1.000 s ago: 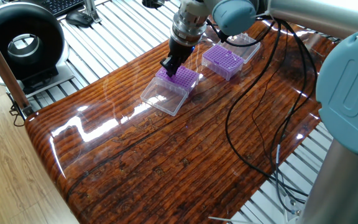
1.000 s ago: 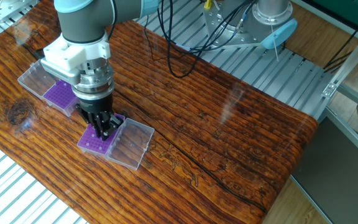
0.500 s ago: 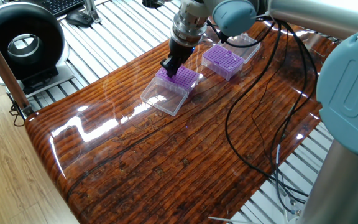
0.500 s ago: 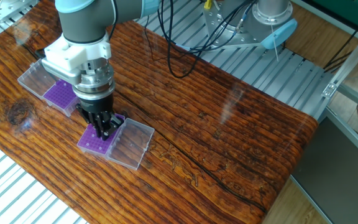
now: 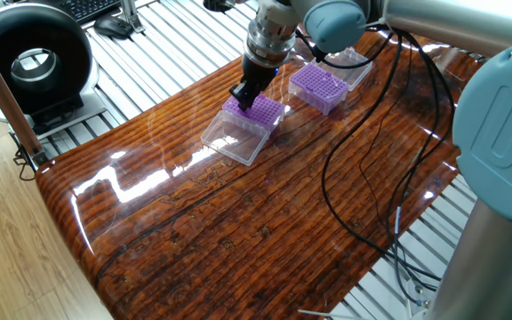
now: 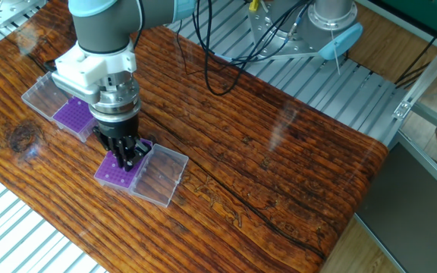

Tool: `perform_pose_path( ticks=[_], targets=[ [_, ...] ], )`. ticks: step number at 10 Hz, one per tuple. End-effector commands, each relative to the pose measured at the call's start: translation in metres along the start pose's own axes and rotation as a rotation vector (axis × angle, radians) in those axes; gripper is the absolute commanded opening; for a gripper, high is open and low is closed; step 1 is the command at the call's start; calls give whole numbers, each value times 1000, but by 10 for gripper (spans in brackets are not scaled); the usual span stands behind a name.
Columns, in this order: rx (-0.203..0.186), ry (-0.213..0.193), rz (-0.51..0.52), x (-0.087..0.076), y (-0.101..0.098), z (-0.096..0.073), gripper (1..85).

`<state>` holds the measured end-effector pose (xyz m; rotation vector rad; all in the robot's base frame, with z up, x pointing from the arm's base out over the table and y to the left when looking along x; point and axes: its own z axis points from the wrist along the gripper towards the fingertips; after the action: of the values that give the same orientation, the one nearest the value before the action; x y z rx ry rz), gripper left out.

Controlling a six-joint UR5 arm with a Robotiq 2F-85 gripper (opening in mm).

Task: Transfer all small pipette tips from one holder to another

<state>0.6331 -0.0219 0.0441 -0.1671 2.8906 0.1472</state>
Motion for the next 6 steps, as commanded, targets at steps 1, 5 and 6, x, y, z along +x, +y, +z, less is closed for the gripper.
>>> perform_pose_path(
  ticks=[1,5,6],
  targets=[
    [-9,-3,6,0,-3,-1,217],
    [-17,-3,11,-2,2,-3,217],
    [-20,-5,13,-3,4,-2,217]
  ],
)
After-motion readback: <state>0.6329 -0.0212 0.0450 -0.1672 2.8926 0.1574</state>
